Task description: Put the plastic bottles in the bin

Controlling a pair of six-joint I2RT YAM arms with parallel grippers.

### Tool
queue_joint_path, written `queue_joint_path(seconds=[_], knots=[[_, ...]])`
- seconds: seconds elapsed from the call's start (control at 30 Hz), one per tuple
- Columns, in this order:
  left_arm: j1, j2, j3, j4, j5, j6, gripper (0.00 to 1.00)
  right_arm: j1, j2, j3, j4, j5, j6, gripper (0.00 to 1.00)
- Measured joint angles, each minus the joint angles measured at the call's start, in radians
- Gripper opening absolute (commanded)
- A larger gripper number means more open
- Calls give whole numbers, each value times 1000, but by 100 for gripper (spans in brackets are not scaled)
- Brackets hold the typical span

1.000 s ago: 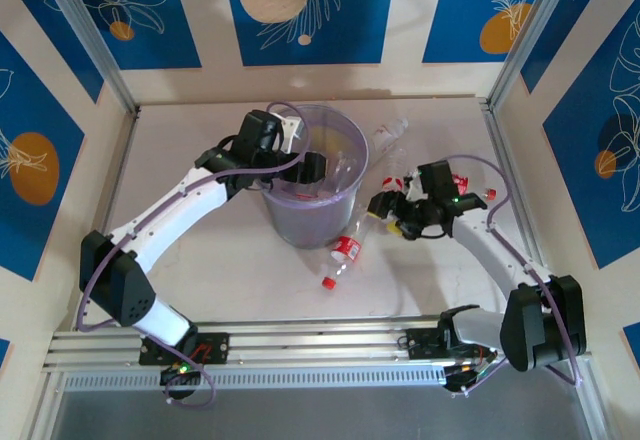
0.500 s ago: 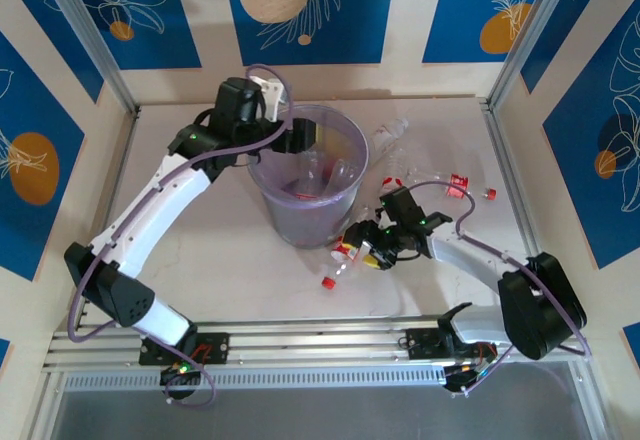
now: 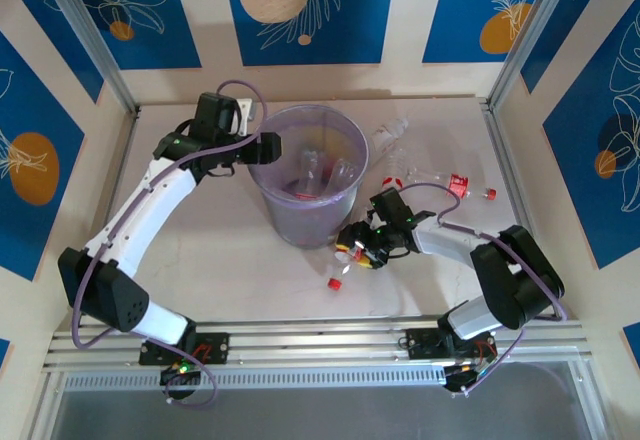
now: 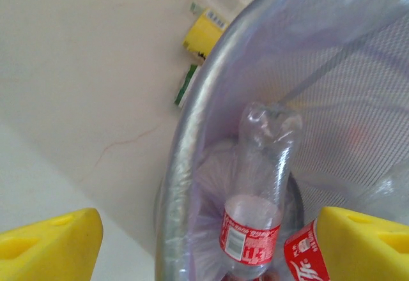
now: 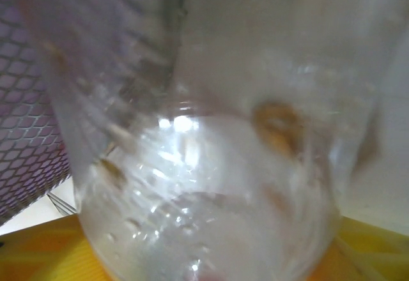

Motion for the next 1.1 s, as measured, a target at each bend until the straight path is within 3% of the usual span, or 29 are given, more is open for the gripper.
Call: queue_joint_path(seconds=[0.17, 0.43, 0.6, 0.77, 0.97, 1.1], knots=[[0, 0, -9, 5, 0, -4, 85, -44, -60, -32, -16, 3, -7, 50], [0, 8, -9, 19, 1, -3, 81, -197, -332, -6, -216, -19, -90, 44], [0, 12, -9, 31, 1, -3, 78, -362, -475, 169, -436, -50, -214, 42], [0, 13, -9, 39, 2, -3, 75, -469, -481, 413, -578, -23, -347, 40], [0, 13, -9, 39, 12, -3, 68, -468, -403, 691, -554, 35, -419, 36], [0, 13, -9, 39, 14, -7, 62, -348, -290, 870, -512, 82, -456, 35]])
